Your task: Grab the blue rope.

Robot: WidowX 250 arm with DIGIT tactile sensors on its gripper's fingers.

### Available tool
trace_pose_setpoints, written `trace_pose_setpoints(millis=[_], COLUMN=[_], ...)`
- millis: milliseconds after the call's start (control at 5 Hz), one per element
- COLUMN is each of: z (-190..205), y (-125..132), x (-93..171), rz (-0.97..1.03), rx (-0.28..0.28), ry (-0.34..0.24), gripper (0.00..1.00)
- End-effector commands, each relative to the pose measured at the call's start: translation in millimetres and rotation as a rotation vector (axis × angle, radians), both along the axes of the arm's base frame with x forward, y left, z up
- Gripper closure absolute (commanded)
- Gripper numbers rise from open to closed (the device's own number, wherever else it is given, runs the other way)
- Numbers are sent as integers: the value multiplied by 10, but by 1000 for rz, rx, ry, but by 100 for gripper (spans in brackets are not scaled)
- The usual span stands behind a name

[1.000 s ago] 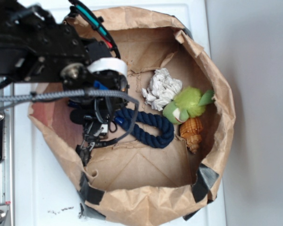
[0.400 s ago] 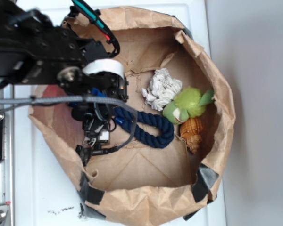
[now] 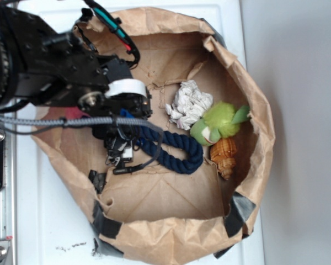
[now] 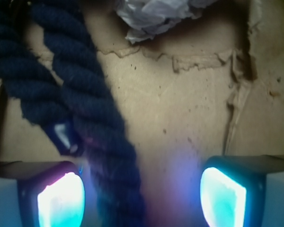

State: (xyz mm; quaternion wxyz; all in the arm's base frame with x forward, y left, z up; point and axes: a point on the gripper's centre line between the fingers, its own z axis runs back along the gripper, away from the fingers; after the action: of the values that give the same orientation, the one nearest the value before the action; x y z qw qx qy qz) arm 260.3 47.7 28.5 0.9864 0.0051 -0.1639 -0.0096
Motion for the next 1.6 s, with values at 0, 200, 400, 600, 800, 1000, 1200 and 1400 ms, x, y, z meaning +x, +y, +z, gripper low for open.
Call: trace_pose_setpoints(millis=[0, 200, 400, 600, 800, 1000, 1200, 1400], z=[-161, -127, -112, -91, -38, 51, 207, 504], y=[-154, -161, -153, -148, -146, -134, -113, -90], x=[143, 173, 192, 197, 192, 182, 147, 105], rz=[-34, -14, -17, -16, -18, -11, -2, 9], rx=[32, 21, 22, 15, 1, -20, -40, -92], ry=[-14, -9, -19, -20, -23, -30, -49, -72], gripper=[0, 100, 100, 100, 100, 100, 100, 100])
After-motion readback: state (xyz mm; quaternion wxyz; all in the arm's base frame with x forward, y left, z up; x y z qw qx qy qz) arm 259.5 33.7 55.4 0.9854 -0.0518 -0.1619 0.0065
